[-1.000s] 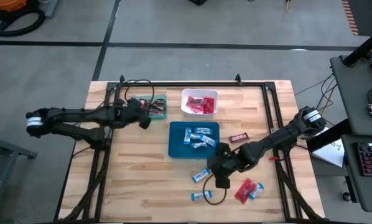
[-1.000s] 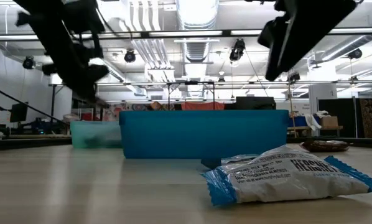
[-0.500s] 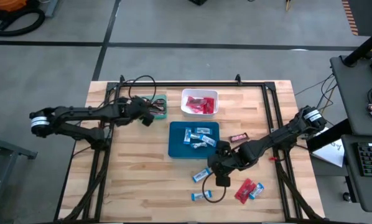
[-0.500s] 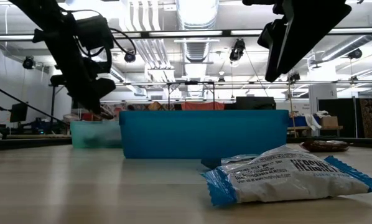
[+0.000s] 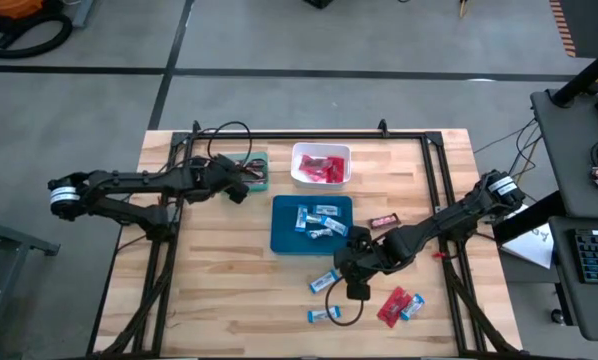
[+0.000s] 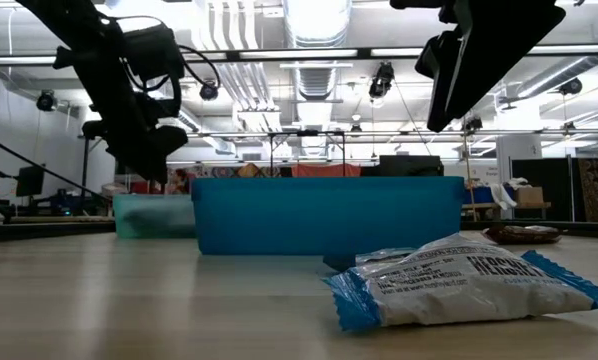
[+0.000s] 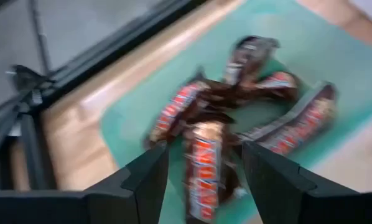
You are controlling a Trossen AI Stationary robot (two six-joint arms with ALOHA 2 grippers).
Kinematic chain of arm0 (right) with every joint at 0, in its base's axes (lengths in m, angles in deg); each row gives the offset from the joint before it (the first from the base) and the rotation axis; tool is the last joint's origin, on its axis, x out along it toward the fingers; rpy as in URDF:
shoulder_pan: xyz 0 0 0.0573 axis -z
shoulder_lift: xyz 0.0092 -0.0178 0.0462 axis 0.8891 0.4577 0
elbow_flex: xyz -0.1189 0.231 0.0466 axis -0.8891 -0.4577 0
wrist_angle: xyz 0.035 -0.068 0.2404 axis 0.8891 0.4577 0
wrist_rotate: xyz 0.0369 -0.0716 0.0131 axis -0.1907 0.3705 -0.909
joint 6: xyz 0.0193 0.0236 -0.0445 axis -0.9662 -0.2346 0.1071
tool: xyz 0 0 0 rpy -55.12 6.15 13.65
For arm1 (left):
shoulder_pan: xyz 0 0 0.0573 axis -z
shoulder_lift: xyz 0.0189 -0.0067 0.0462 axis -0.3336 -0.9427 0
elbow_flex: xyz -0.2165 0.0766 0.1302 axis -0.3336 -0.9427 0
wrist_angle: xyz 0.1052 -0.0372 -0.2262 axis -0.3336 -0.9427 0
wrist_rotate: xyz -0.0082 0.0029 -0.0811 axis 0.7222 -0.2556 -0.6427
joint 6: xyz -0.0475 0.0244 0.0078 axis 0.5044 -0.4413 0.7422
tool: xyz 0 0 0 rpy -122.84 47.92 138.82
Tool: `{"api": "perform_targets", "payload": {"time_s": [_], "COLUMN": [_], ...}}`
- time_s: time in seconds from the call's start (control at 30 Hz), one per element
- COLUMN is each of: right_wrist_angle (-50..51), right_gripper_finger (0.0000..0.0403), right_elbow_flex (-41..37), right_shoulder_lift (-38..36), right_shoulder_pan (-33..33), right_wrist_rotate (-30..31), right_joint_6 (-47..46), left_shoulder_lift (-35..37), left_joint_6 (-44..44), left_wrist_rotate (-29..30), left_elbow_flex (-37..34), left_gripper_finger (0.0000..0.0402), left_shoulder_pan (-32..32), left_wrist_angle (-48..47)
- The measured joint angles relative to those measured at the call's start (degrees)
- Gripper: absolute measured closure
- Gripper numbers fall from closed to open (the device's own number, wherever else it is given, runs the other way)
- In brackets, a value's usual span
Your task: Sort candy
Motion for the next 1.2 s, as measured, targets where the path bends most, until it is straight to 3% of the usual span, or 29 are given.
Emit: {"api": "perform_targets", "payload": {"time_s": [0.2,0.57,0.77,0.97,1.2], "right_wrist_angle": [3.45,13.54,16.09,16.02,15.89], "right_gripper_finger": [0.0213,0.0213,0.0213,0.0213,0.0213], "right_elbow_flex": [0.0,0.0,0.0,0.0,-1.06], "right_shoulder_lift": [-0.44,-0.74,-0.74,-0.74,-0.63], "right_shoulder_pan": [0.0,-0.52,-1.71,-5.93,-12.95], "right_wrist_rotate": [-0.07,-2.22,-7.26,-11.98,-12.04], "right_joint_6": [-5.09,-17.25,-18.76,-15.37,-11.04], "left_shoulder_lift": [1.85,2.33,2.33,2.33,2.33], "left_joint_6": [-0.09,-4.99,-5.99,-6.48,-6.9], "left_wrist_rotate": [-6.04,-6.12,-6.09,-6.1,-6.05], "left_elbow_flex": [3.14,8.18,8.22,8.22,8.22], "left_gripper_finger": [0.0211,0.0212,0.0212,0.0212,0.0212], "left_shoulder_pan": [4.23,24.54,33.02,37.11,37.25], "left_wrist_angle": [0.04,8.39,13.91,16.76,17.86]}}
